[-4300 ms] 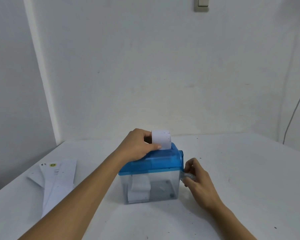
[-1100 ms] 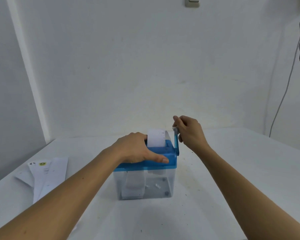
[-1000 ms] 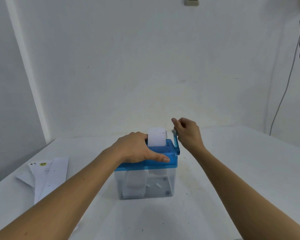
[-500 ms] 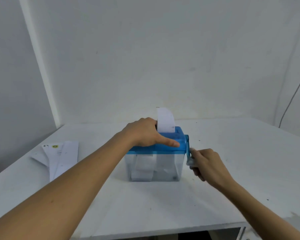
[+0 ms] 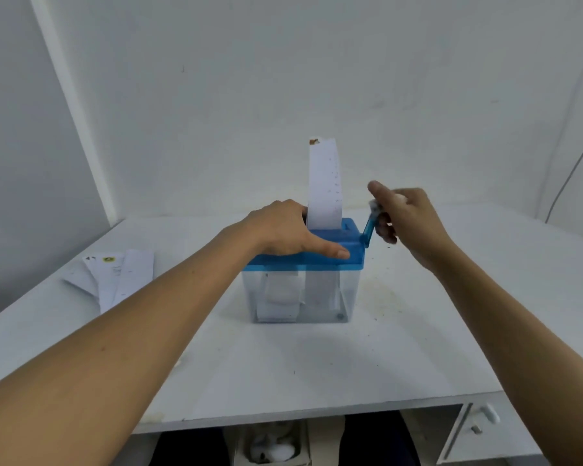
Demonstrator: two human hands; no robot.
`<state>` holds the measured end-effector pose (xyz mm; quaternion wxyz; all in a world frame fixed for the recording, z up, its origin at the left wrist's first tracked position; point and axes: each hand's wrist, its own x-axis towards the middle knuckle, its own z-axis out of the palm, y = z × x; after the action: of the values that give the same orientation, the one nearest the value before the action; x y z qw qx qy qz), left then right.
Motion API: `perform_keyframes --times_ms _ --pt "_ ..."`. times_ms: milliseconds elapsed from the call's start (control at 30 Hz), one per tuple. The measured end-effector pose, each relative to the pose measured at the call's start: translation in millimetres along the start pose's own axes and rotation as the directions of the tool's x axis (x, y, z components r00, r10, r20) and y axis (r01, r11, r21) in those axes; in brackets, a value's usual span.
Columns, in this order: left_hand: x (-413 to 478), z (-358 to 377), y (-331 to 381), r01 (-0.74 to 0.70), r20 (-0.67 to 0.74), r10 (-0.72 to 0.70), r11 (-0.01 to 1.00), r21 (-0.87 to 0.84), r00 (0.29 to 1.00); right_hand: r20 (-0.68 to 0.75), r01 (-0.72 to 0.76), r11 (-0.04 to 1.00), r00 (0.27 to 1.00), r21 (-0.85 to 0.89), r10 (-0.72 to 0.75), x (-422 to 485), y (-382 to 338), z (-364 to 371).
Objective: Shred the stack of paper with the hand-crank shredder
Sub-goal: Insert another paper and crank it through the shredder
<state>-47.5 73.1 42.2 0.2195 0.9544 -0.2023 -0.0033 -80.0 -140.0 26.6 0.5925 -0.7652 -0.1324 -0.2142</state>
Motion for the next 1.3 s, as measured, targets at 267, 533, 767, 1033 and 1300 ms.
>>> perform_keyframes --times_ms 267,533,767,1033,1300 --pt "1.2 1.3 0.1 -0.017 0.01 0.017 1.0 0.01 1.0 -0.167 -0.023 0.995 0.986 -0.096 0.006 37.0 10.1 11.2" --pt "1.2 3.5 1.3 -0.014 -0.029 0.015 0.999 0.046 0.999 -0.145 -0.329 0.896 0.944 -0.298 0.298 -10.7 83.1 39.3" --pt "-0.1 5.4 2.7 0.02 -0.026 -0.018 0.998 0.054 1.0 -0.11 -0.35 0.855 0.936 -0.384 0.334 -36.6 64.2 31.0" --pt "-0.4 3.7 3.7 0.036 -0.017 -0.035 0.998 0.043 0.999 -0.012 -0.228 0.929 0.972 -0.29 0.235 -75.0 16.1 1.5" --pt "-0.6 0.8 3.4 0.024 0.033 -0.025 1.0 0.017 0.999 0.024 -0.005 0.976 1.0 -0.22 0.011 -26.2 -6.1 -9.5"
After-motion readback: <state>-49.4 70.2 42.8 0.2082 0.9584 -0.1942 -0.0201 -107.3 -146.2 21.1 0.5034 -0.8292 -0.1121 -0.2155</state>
